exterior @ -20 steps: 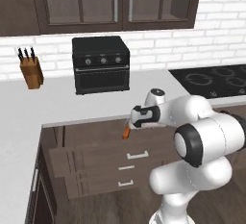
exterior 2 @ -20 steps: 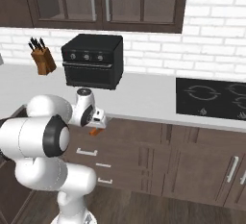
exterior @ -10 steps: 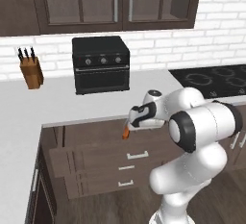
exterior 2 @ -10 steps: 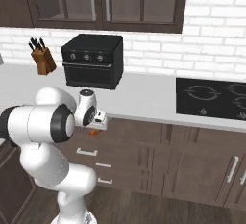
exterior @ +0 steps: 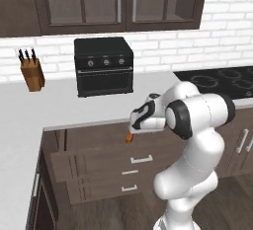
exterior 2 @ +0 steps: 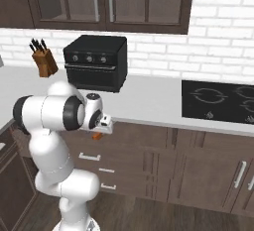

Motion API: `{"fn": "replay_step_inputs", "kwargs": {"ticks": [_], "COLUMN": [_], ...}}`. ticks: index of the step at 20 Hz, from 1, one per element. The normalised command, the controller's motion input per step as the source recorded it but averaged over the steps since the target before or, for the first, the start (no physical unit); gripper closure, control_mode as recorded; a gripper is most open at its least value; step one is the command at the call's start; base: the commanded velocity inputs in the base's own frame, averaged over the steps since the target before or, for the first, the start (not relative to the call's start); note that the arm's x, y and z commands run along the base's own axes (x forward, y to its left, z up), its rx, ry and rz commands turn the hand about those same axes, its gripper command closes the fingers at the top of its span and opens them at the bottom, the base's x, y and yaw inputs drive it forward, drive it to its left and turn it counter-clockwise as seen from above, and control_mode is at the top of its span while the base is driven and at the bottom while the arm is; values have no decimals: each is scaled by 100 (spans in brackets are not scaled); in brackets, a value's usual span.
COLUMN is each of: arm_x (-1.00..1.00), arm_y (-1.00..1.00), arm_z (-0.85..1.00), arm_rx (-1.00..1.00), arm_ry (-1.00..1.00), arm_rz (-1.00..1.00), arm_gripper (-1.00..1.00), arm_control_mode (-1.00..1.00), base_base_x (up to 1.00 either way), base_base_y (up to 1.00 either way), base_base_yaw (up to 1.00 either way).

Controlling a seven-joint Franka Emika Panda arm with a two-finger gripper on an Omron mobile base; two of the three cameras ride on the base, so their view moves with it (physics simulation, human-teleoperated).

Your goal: Pick up the knife from the drawer and place it on the cutting board. Then place the meat from the plate to the cutting board.

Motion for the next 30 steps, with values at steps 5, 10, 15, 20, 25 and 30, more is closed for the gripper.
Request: {"fn": "replay_step_inputs", "kwargs": {"ticks": [5,10,15,20,25,30], "arm_x": [19,22,23,19,12,6], "arm_y": [0,0,0,0,0,0], "arm_z": [-35,-30,-26,-24,-25,-24], "arm_rx": [0,0,0,0,0,0], "arm_ry": [0,0,0,1,3,2], "arm_rz": [0,0,0,0,0,0], "arm_gripper": [-100,-100,-100,-100,-100,-100], "arm_control_mode": [-100,-100,-100,-100,-100,-100], "base_base_x": [0,0,0,0,0,0], "base_base_y": [0,0,0,0,0,0], "base_base_yaw": [0,0,0,0,0,0]}}
